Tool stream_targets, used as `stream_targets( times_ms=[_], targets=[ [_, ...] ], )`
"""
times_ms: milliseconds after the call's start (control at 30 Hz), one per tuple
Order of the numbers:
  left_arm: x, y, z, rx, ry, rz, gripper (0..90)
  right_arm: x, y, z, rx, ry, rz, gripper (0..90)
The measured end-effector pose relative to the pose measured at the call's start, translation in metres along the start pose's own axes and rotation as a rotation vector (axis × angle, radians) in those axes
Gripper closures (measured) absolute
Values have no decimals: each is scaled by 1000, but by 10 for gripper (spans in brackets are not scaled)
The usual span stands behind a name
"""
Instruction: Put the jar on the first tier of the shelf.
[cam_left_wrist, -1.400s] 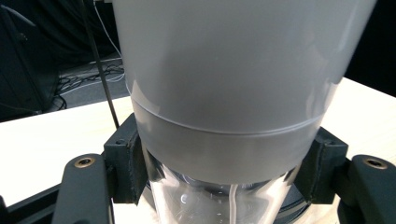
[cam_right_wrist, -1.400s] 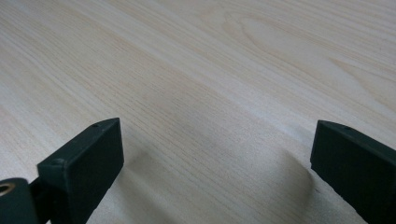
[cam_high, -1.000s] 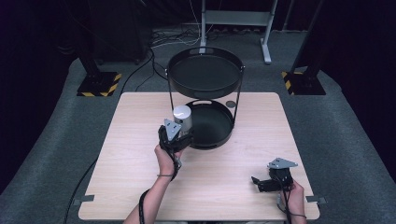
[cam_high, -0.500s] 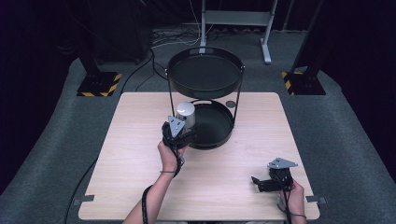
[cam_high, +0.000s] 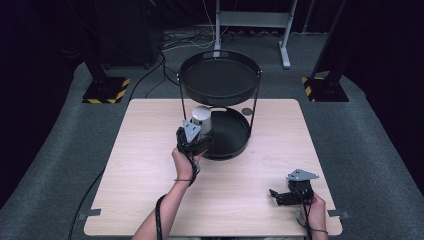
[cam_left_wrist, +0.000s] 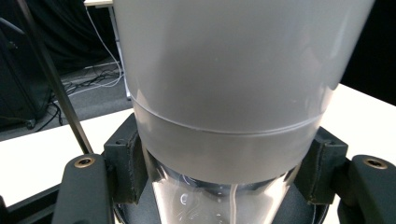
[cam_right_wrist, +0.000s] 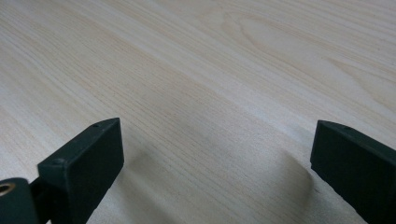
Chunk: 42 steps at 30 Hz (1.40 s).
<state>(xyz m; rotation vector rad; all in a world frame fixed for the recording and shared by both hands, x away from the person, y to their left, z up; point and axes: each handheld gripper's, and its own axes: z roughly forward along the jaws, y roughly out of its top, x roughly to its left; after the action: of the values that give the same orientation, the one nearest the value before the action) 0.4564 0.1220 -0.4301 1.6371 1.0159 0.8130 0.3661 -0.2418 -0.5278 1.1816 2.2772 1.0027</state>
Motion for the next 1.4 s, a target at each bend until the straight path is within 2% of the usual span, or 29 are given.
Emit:
stream_targets(
  times_ms=[367,967,1400],
  targets=[
    [-1,3,10,7,1,2,314,0,0,0,-1,1,0,21],
    [-12,4,29,16,2,27,314,0,0,0,-3,1,-1,21],
    [-13,-1,41,28,11,13,314,0,0,0,-4,1,-1,21]
  ],
)
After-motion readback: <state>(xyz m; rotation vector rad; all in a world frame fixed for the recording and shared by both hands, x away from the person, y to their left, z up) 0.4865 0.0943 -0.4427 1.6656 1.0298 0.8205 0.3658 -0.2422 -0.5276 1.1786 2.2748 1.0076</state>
